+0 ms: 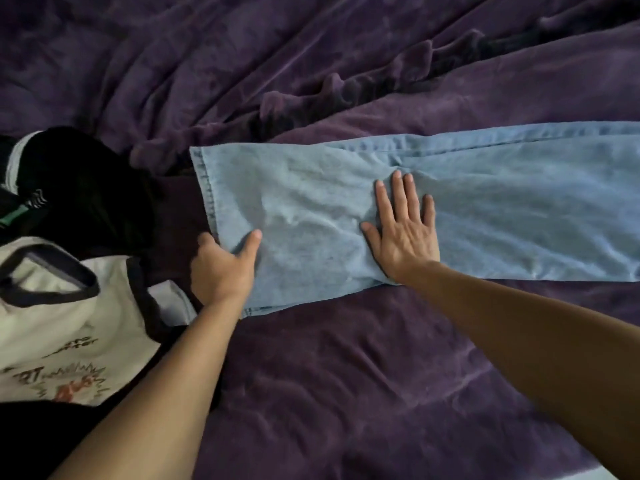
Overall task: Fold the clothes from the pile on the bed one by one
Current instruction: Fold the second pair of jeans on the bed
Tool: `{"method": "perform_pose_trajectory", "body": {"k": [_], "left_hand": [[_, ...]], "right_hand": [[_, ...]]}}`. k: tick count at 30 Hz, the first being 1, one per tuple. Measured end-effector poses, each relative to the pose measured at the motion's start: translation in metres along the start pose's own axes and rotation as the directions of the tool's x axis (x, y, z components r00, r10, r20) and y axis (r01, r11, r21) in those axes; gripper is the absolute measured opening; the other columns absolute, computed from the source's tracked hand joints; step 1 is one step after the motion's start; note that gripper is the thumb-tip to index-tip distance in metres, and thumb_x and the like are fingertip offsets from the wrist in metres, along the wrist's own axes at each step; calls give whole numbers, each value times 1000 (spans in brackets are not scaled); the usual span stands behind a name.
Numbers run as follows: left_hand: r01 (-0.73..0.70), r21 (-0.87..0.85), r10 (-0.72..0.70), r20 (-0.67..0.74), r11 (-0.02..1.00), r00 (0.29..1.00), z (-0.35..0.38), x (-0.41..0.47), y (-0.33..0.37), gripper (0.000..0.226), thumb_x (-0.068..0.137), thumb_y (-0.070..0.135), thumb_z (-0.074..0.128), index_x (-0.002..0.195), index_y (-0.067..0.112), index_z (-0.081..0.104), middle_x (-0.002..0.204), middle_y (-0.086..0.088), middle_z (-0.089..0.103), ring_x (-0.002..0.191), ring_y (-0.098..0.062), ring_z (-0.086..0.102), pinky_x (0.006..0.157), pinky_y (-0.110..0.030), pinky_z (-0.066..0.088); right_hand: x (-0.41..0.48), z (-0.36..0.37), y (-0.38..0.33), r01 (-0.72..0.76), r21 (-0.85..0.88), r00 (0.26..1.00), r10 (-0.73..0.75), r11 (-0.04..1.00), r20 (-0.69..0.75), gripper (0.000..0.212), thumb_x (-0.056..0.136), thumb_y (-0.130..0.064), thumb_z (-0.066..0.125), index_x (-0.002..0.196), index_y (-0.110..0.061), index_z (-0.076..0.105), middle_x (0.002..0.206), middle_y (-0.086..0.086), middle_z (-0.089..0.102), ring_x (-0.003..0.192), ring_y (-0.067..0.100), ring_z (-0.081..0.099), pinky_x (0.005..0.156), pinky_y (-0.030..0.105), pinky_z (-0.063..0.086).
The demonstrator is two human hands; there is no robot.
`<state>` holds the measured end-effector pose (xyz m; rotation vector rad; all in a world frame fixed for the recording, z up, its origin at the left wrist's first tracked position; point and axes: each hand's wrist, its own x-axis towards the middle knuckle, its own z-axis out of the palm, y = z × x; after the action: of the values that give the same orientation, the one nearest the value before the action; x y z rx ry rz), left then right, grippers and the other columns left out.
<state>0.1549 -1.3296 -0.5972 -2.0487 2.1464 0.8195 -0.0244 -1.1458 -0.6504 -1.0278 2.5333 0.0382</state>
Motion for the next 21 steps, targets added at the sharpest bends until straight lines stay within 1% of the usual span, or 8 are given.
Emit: {"method": "perform_pose_trajectory", "body": {"k": [2, 4, 8, 10, 12, 15, 18, 21], "left_hand": [[-79, -67, 76, -41, 995, 996, -4, 6, -10, 47, 77, 50, 69, 80, 4, 57, 86, -12, 66, 84, -35, 62, 71, -40, 48], [-163, -116, 156, -69, 980, 985, -18, 7, -5, 40, 80, 39, 69, 69, 5, 53, 72, -8, 62, 73, -33, 61, 66, -41, 49], [-406, -243, 385, -131, 881, 914, -65, -23, 51, 24, 87, 22, 64, 73, 7, 53, 69, -1, 59, 66, -21, 55, 65, -36, 45], [-539, -264, 512, -168, 800, 843, -80, -50, 90, 18, 87, 23, 63, 78, 9, 55, 72, -2, 62, 69, -24, 58, 65, -34, 44], [-642, -246, 625, -153, 726, 765, -76, -85, 131, 18, 85, 28, 60, 83, 10, 57, 76, -8, 66, 73, -32, 61, 65, -38, 46], [-704, -241, 716, -50, 668, 697, -41, -145, 191, 18, 87, 31, 57, 88, 14, 56, 79, -12, 67, 77, -38, 61, 63, -43, 47], [-700, -182, 723, 162, 690, 671, 24, -189, 239, 18, 91, 31, 57, 94, 13, 53, 89, -12, 67, 87, -37, 60, 68, -40, 43], [-695, 50, 614, 426, 717, 664, 94, -205, 254, 39, 94, 49, 47, 111, 15, 56, 115, -13, 61, 109, -35, 54, 84, -40, 42]], "right_hand": [[3, 6, 0, -3, -17, 1000, 3, 1000, 7, 71, 96, -60, 11, 152, -24, -13, 160, 7, -19, 147, 23, -19, 119, 52, -4], [2, -3, -1, 9, -21, 999, -8, 1000, 34, 72, 96, -62, 10, 152, -24, -14, 160, 7, -18, 147, 24, -18, 119, 52, -1], [-18, -35, 13, 15, 89, 998, -21, 996, 67, 71, 96, -62, 19, 153, -28, -4, 162, 3, -9, 149, 21, -10, 119, 50, 4], [-39, -51, 36, -48, 197, 999, 46, 979, 15, 69, 95, -61, 21, 154, -29, 3, 163, 1, 1, 149, 19, -1, 118, 49, 11], [-62, -64, 66, -127, 308, 990, 138, 943, -15, 68, 95, -60, 25, 154, -30, 7, 162, 1, 8, 149, 20, 7, 115, 49, 22], [-89, -79, 114, -199, 410, 971, 235, 890, -38, 65, 97, -51, 36, 154, -30, 11, 161, 1, 12, 146, 25, 20, 108, 49, 34], [-106, -85, 161, -216, 452, 957, 279, 866, -77, 63, 98, -50, 36, 153, -29, 15, 160, 1, 17, 143, 25, 25, 103, 47, 37], [-121, -82, 208, -192, 491, 953, 282, 850, -115, 61, 98, -52, 36, 152, -27, 23, 159, -2, 23, 143, 20, 27, 100, 45, 41]]}}
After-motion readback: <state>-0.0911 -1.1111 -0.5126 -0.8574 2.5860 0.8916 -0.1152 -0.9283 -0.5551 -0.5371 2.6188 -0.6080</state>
